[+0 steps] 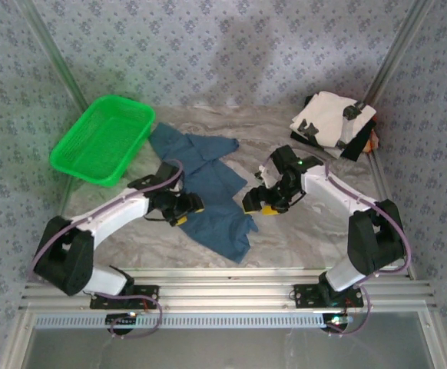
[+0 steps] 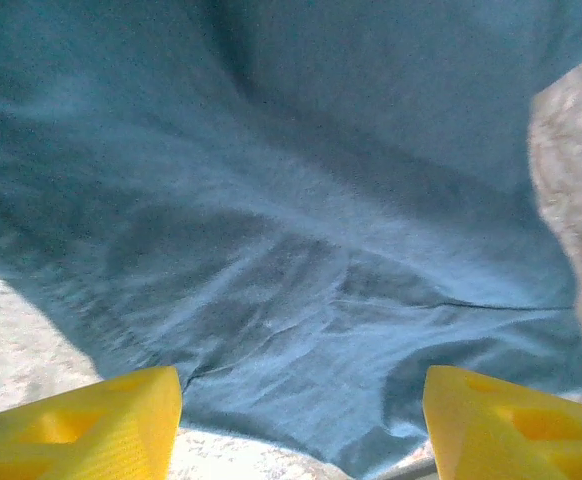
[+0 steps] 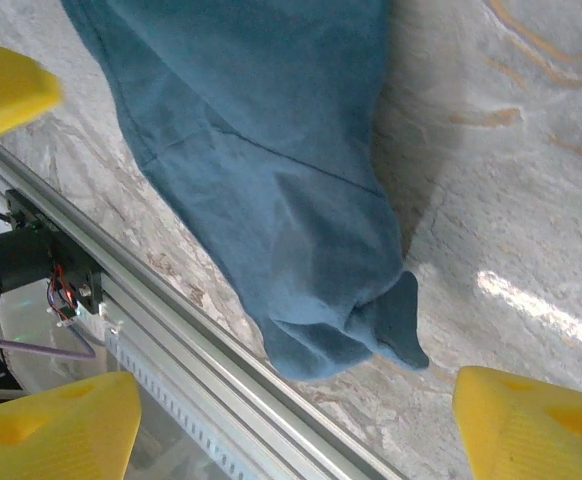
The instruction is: Fold and stack the t-shirts
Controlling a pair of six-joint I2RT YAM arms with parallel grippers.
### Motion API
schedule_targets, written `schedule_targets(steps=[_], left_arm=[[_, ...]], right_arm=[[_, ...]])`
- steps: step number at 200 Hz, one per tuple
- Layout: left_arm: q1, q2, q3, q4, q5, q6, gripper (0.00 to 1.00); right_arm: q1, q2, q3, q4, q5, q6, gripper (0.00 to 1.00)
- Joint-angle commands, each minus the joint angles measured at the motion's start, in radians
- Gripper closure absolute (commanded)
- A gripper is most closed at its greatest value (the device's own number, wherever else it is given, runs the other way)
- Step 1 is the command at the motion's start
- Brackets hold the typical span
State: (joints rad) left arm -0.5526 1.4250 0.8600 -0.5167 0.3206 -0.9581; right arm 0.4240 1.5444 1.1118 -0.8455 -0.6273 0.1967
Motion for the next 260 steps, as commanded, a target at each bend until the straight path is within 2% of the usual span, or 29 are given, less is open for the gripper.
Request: schedule_targets(steps=[1,20,42,62,88,104,133,160,176,201,219,239,260], left_arm=[[-0.047,0.06,-0.004,0.026,-0.027,-0.048,0.36],[-0.06,0.114,-0.011,0.047,-0.037,-0.054,0.39],[-0.026,0.154,-0.028,0.055,-0.084,-0.039,0.42],[0.05,0.174,-0.032,0.019,-0.161,0.022,0.42],[0.198,0.226,-0.008,0.005,-0.229,0.109,0.45],[0.281,0.269,0.037,0.015,-0.219,0.151,0.45],[0.291,0.278,0.184,-0.015,-0.18,0.211,0.37],[0.27,0.12,0.169,-0.015,-0.139,0.178,0.2],[0.265,-0.006,0.121,-0.057,-0.119,0.148,0.14],[0.223,-0.214,0.034,-0.189,-0.142,0.1,0.12],[0.232,-0.379,-0.044,-0.315,-0.189,0.044,0.12],[0.242,-0.542,-0.157,-0.345,-0.131,-0.039,0.14],[0.209,-0.627,-0.251,-0.377,-0.084,-0.108,0.18]], right_arm=[[-0.005,-0.027,0.034,-0.026,0.001,-0.033,0.15],[-0.011,-0.039,0.041,-0.021,0.001,-0.034,0.15],[-0.012,-0.043,0.048,-0.015,0.002,-0.029,0.14],[-0.013,-0.051,0.046,-0.009,0.005,-0.024,0.14],[-0.016,-0.044,0.033,0.013,-0.002,-0.01,0.14],[-0.017,-0.036,0.029,0.026,-0.014,0.0,0.14],[-0.016,-0.01,0.039,0.028,-0.013,0.002,0.14],[-0.02,0.015,0.042,0.045,-0.017,0.005,0.14],[-0.011,0.029,0.047,0.068,-0.043,0.007,0.14],[0.038,0.081,0.072,0.125,-0.13,0.012,0.15],[0.111,0.164,0.133,0.181,-0.177,0.051,0.17],[0.201,0.274,0.216,0.193,-0.162,0.067,0.19],[0.255,0.383,0.297,0.207,-0.167,0.115,0.23]])
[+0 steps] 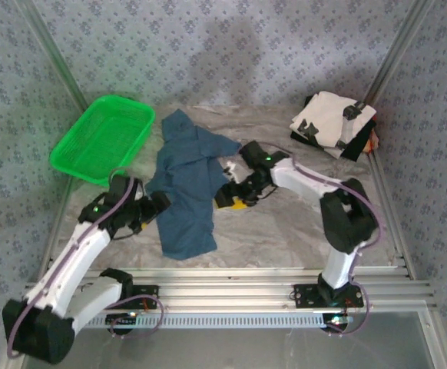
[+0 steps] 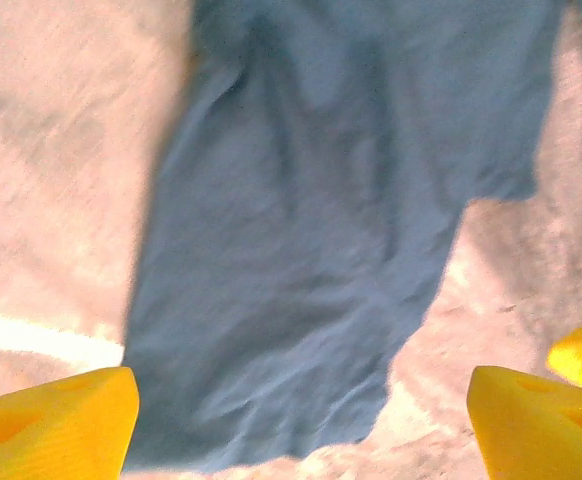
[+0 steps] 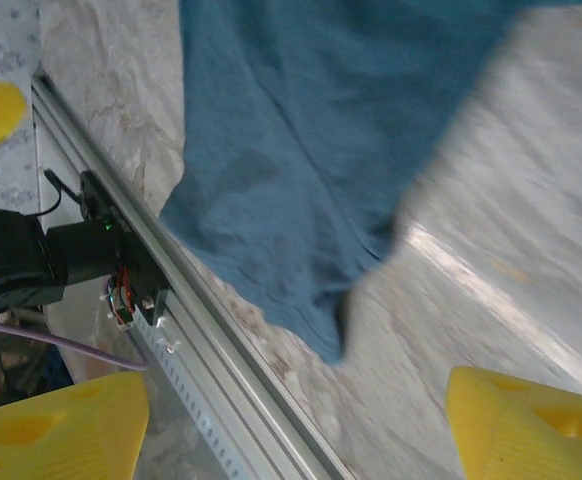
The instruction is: Fold and stack the t-shirts
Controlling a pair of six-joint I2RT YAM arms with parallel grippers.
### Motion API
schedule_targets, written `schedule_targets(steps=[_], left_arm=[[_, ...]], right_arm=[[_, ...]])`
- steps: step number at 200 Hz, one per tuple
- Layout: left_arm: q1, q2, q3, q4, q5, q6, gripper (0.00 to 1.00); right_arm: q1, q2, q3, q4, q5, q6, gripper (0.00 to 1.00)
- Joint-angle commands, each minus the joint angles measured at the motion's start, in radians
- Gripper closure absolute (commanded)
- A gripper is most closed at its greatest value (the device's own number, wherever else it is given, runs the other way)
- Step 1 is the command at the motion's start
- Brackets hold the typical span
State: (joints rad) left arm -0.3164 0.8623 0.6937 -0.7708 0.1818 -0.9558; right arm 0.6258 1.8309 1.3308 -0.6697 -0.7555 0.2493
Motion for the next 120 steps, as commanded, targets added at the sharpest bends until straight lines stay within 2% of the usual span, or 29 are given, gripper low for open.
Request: schedule_targets(steps=[1,32,60,95,120], left_arm=[[-0.03,-0.067,-0.088,-0.123,0.057,-0.113,0.18],[-0.137,-0.095,-0.182,-0.039,0.072,-0.175,0.21],[-0.226,-0.067,-0.271,0.124,0.009,-0.205,0.22],[-0.239,-0.057,-0.338,0.277,-0.117,-0.213,0.26],[-0.246,0.014,-0.364,0.41,-0.124,-0.204,0.27]], right_arm=[[0.054,0.101,0.079,0.036,-0.04,0.065,0.24],[0.101,0.204,0.129,0.129,-0.091,0.16,0.29],[0.121,0.285,0.17,0.133,-0.106,0.197,0.31],[0.105,0.328,0.168,0.159,-0.116,0.238,0.34],[0.1,0.334,0.171,0.158,-0.116,0.236,0.34]])
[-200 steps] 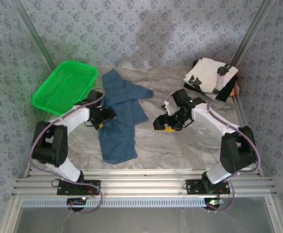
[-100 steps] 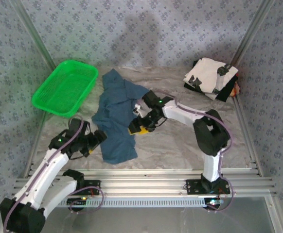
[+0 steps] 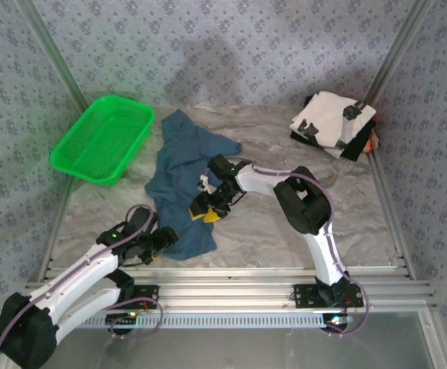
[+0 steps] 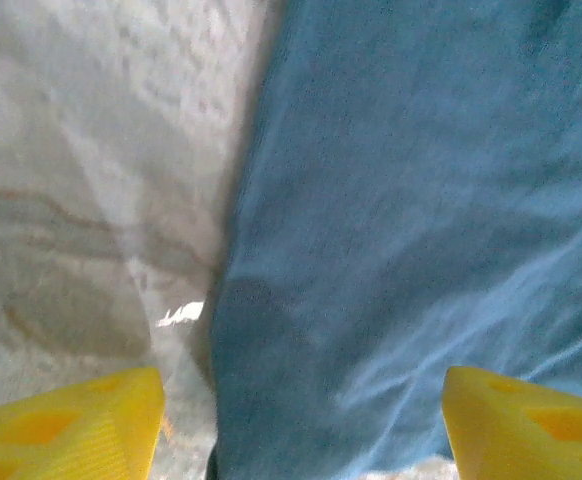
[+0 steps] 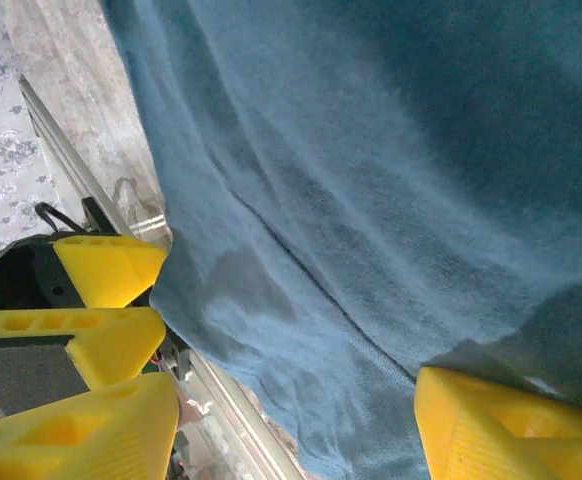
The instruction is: Fold and stack the t-shirts
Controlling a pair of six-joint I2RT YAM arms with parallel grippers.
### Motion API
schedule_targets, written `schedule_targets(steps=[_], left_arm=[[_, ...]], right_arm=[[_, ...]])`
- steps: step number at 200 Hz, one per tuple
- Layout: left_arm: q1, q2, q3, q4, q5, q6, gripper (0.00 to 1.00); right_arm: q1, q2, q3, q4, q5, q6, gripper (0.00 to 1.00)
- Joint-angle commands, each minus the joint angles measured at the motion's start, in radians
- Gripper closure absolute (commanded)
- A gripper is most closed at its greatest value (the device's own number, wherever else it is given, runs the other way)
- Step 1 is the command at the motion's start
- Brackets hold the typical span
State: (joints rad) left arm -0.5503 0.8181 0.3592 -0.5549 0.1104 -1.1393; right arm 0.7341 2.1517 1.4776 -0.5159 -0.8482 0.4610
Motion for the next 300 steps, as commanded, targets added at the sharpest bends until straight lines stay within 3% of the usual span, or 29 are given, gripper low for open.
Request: schedule_targets(steps=[1,51,111,143,182,253,300], left_arm=[[-0.013,0.062,-0.032,0.201,-0.053,-0.021,0.27],[-0.028,0.037,-0.099,0.364,0.049,-0.025,0.29],[-0.048,-0.137,-0.17,0.356,0.131,-0.077,0.29],[-0.07,-0.113,-0.175,0.391,0.149,-0.082,0.31],[-0.094,-0.084,-0.142,0.347,0.164,-0.065,0.31],[-0.15,-0.229,-0.173,0.239,0.168,-0.13,0.32],[-0.168,-0.246,-0.185,0.228,0.173,-0.146,0.38]], right_arm=[[-0.008,0.013,0.024,0.005,-0.024,0.025,0.34],[-0.027,0.025,0.016,0.006,-0.009,0.03,0.34],[-0.035,0.068,0.044,0.001,-0.004,0.043,0.35],[-0.036,0.078,0.046,0.008,-0.005,0.049,0.36],[-0.038,0.089,0.058,0.002,-0.005,0.05,0.36],[-0.045,0.086,0.053,0.0,0.002,0.049,0.37],[-0.045,0.087,0.052,0.003,0.003,0.052,0.37]])
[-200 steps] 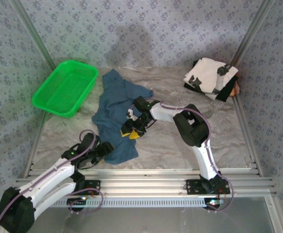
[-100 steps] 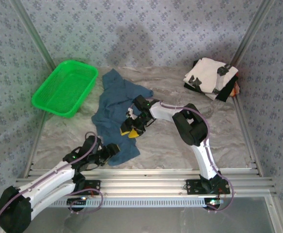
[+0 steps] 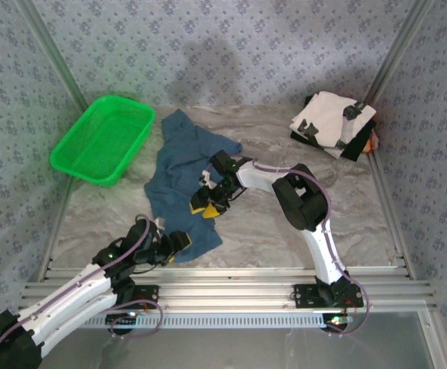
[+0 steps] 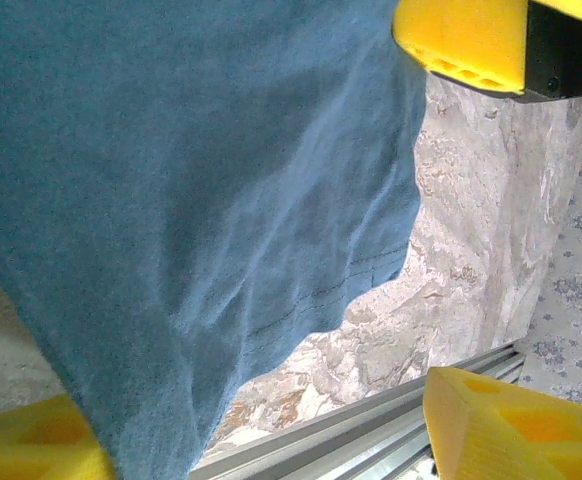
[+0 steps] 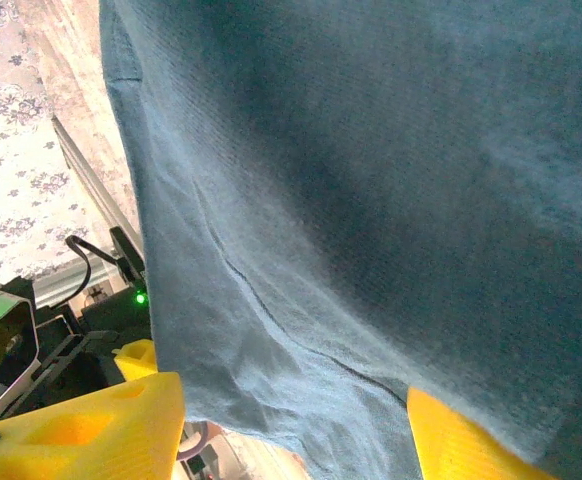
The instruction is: Fold and stack the t-shirts
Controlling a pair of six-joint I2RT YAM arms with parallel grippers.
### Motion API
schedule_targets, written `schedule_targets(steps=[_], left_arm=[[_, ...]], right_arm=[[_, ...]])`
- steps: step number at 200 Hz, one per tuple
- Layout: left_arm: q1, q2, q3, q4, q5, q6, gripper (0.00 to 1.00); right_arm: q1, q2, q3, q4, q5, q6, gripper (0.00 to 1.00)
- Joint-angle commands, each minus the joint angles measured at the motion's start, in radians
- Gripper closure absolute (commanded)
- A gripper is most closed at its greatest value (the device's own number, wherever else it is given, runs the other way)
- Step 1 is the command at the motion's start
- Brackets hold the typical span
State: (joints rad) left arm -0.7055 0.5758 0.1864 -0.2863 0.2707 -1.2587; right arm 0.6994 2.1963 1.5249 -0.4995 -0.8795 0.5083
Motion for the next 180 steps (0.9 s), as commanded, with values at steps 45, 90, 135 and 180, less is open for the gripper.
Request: schedule_targets(steps=[45,90,135,180], left_arm=[[-0.021,-0.007,-0.02,-0.081,0.036,-0.033,0.5],[-0.023,-0.003,-0.036,-0.083,0.063,-0.045,0.62],[-0.027,0.03,-0.036,-0.064,0.074,-0.034,0.74],[-0.029,0.076,-0.004,-0.059,0.076,-0.01,0.95]], right_arm=[[-0.01,0.042,0.007,-0.021,0.037,0.003,0.38],[-0.011,0.042,0.009,-0.026,0.039,0.003,0.38],[-0.011,0.043,0.017,-0.031,0.043,0.001,0.38],[-0.012,0.039,0.017,-0.028,0.044,0.007,0.38]])
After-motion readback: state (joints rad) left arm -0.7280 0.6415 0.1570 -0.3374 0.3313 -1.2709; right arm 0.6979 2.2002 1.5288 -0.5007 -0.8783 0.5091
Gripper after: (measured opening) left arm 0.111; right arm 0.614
